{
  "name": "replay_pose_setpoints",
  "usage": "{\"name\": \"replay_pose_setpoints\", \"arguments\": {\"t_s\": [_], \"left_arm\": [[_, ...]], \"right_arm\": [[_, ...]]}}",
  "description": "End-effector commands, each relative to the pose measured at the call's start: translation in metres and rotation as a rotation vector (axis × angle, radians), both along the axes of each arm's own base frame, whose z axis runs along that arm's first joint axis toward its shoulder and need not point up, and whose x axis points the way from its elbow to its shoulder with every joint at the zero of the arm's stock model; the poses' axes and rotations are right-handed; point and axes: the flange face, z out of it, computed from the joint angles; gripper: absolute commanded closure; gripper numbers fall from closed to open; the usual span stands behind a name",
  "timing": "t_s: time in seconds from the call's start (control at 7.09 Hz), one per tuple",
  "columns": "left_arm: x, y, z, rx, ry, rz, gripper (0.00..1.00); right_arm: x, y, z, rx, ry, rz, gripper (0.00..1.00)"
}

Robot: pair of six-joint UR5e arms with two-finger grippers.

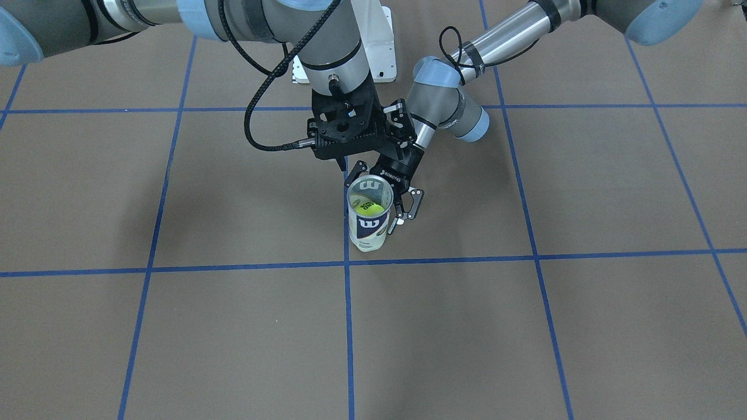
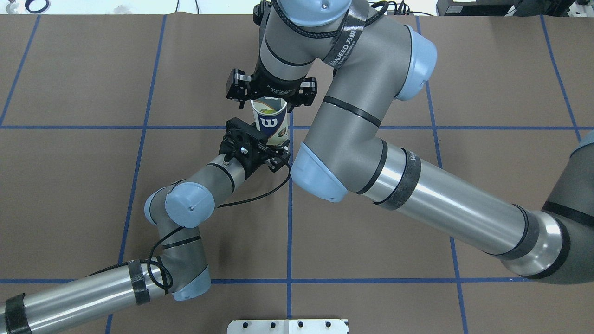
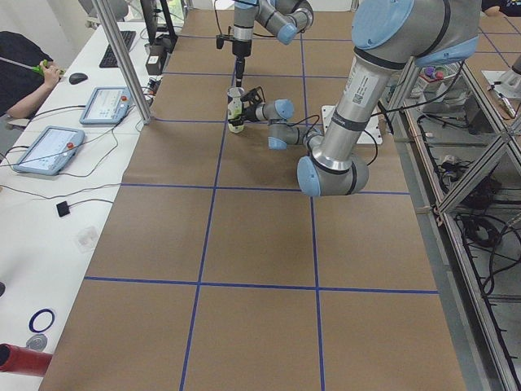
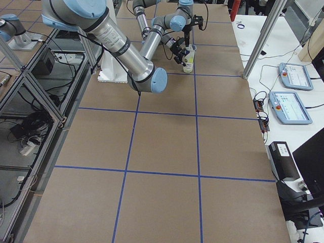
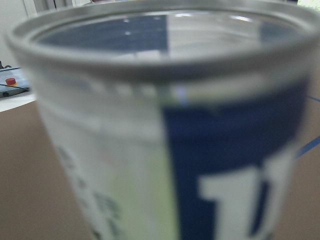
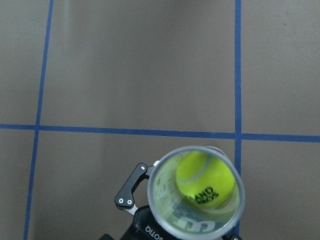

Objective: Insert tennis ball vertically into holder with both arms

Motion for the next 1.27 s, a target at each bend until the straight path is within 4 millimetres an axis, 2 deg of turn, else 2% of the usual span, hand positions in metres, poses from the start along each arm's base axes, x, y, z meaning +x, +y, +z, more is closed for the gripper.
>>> {"name": "replay_pose_setpoints", "arguments": {"t_s": [0.0, 0.28, 0.56, 0.7, 1.13], "left_arm": [[0.0, 0.0, 0.0, 0.001, 0.001, 0.0, 0.01], [-0.001, 0.001, -0.001, 0.0, 0.0, 0.003, 0.01], [-0.007, 0.0, -0.001, 0.002, 0.002, 0.0, 0.01], [-0.017, 0.006, -0.008, -0.002, -0.003, 0.035, 0.01], [-0.066, 0.037, -0.018, -0.065, -0.139, 0.075, 0.01]], "right_arm": [[0.004, 0.003, -0.004, 0.006, -0.009, -0.001, 0.01], [0.007, 0.003, -0.006, 0.006, -0.015, -0.003, 0.01], [0.02, -0.006, -0.007, -0.001, -0.025, 0.003, 0.01], [0.028, -0.011, -0.007, -0.018, -0.027, -0.002, 0.01], [0.044, -0.016, -0.009, -0.027, -0.034, 0.004, 0.01]]}}
